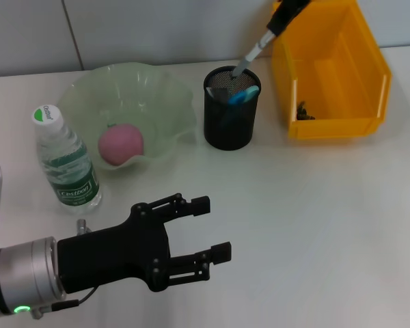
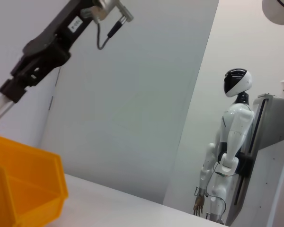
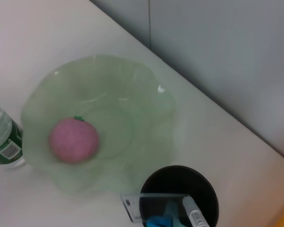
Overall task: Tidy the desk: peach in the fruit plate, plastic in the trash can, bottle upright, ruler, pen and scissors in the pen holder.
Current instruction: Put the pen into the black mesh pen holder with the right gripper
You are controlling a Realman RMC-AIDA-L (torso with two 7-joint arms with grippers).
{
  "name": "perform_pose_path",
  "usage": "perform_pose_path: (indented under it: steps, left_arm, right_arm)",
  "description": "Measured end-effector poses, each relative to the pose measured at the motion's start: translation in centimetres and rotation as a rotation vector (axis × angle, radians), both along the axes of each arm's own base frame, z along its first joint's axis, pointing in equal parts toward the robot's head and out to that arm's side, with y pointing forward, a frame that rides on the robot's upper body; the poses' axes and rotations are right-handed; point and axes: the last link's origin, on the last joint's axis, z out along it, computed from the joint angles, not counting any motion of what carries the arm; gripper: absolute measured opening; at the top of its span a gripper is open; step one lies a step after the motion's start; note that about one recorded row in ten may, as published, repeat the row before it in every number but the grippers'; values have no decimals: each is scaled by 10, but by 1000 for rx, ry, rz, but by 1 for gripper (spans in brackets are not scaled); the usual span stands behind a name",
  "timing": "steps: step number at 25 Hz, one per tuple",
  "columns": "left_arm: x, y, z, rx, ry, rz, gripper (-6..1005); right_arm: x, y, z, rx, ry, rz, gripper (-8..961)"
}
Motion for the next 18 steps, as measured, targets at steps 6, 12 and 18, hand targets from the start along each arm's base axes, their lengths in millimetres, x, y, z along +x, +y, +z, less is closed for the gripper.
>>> perform_pose_path:
  steps: [6, 12, 18]
  left_arm:
    - [-3, -5, -1, -12, -8, 1, 797]
    - [-6, -9, -3, -13, -8, 6, 797]
    - [-7, -10, -3, -16, -11, 5, 797]
  right_arm:
    - [1, 1, -26, -9, -56, 6, 150]
    - [5, 2, -41, -13, -66, 8, 150]
    - [7, 2, -48, -4, -79, -1, 151]
